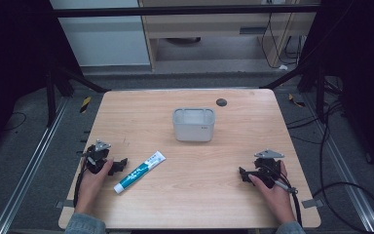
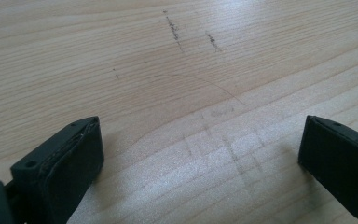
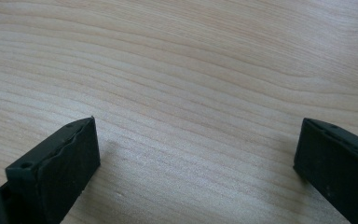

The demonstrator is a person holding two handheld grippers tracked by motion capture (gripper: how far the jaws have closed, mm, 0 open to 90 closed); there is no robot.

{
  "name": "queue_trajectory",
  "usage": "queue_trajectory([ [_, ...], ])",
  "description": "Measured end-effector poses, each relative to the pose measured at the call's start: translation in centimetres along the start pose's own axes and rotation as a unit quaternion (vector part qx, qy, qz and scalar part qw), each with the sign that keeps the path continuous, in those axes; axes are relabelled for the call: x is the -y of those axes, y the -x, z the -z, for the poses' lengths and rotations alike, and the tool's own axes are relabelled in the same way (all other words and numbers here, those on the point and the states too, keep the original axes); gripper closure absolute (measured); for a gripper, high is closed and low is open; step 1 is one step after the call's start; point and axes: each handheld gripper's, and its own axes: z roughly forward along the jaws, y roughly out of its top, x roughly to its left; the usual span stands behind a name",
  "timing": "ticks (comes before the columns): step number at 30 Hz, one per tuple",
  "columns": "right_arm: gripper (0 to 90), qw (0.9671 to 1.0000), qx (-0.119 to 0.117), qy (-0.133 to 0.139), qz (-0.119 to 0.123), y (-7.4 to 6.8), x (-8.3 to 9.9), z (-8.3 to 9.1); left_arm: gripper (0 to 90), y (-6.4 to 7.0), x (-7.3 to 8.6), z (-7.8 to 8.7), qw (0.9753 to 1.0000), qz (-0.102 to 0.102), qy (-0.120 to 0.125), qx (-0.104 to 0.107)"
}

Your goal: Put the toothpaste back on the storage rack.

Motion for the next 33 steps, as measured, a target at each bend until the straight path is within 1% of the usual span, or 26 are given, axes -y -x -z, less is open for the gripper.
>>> queue_trajectory([
  [4,0.4,1.0,0.0,0.0,0.0,0.0,0.0,0.0,0.0,0.0,0.0,0.1,1.0,-0.001,0.0,-0.003],
  [6,0.4,1.0,0.0,0.0,0.0,0.0,0.0,0.0,0.1,0.1,0.1,0.2,1.0,0.001,0.002,-0.007],
  [8,0.4,1.0,0.0,0.0,0.0,0.0,0.0,0.0,2.1,0.1,0.2,0.4,0.9999,-0.001,0.005,-0.014],
  [9,0.4,1.0,-0.001,0.0,0.001,0.0,0.0,0.0,2.9,0.3,0.3,0.6,0.9997,-0.007,0.005,-0.022],
  [10,0.4,1.0,-0.001,0.0,0.0,0.0,0.0,0.0,3.2,0.4,0.3,0.8,0.9996,-0.01,0.006,-0.026],
  [13,0.4,1.0,-0.001,0.0,0.001,0.0,0.0,0.0,3.2,0.6,0.1,1.8,0.9993,-0.019,0.017,-0.029],
  [15,0.4,1.0,-0.002,0.0,0.001,0.0,0.0,0.0,2.4,0.4,0.0,2.6,0.998,-0.04,0.025,-0.041],
  [16,0.4,1.0,-0.002,0.0,0.001,0.0,0.0,0.0,2.8,0.2,0.0,3.0,0.9973,-0.046,0.03,-0.048],
  [19,0.4,1.0,-0.002,0.0,0.001,0.0,0.0,0.0,3.4,-0.1,0.0,4.0,0.9968,-0.046,0.044,-0.048],
  [21,0.4,1.0,-0.002,0.0,0.001,0.0,0.0,0.0,2.2,0.1,-0.2,4.5,0.9961,-0.048,0.051,-0.055],
  [22,0.4,1.0,-0.002,0.0,0.001,0.0,0.0,0.0,2.2,0.1,-0.2,4.5,0.9961,-0.048,0.051,-0.055],
  [23,0.4,1.0,-0.002,0.0,0.001,0.0,0.0,0.0,2.3,0.6,-0.5,4.9,0.9965,-0.045,0.056,-0.043],
  [24,0.4,1.0,-0.002,0.0,0.001,0.0,0.0,0.0,2.4,0.9,-0.8,5.1,0.9968,-0.046,0.056,-0.033],
  [25,0.4,1.0,-0.002,0.0,0.001,0.0,0.0,0.0,2.4,1.2,-0.9,5.2,0.997,-0.048,0.054,-0.028],
  [26,0.4,1.0,-0.002,0.0,0.001,0.0,0.0,0.0,2.4,1.7,-1.2,5.3,0.997,-0.053,0.052,-0.024],
  [29,0.4,1.0,-0.002,0.0,0.001,0.0,0.0,0.0,2.3,2.7,-1.7,5.7,0.9962,-0.061,0.06,-0.016],
  [30,0.4,1.0,-0.002,0.0,0.001,0.0,0.0,0.0,2.3,2.7,-1.7,5.7,0.9962,-0.061,0.06,-0.016],
  [31,0.4,1.0,-0.002,0.0,0.001,0.0,0.0,0.0,2.3,3.4,-2.0,5.9,0.9957,-0.071,0.059,-0.01],
  [33,0.4,1.0,-0.002,0.0,0.002,0.0,0.0,0.0,2.3,3.9,-2.2,6.0,0.9952,-0.079,0.057,-0.007],
])
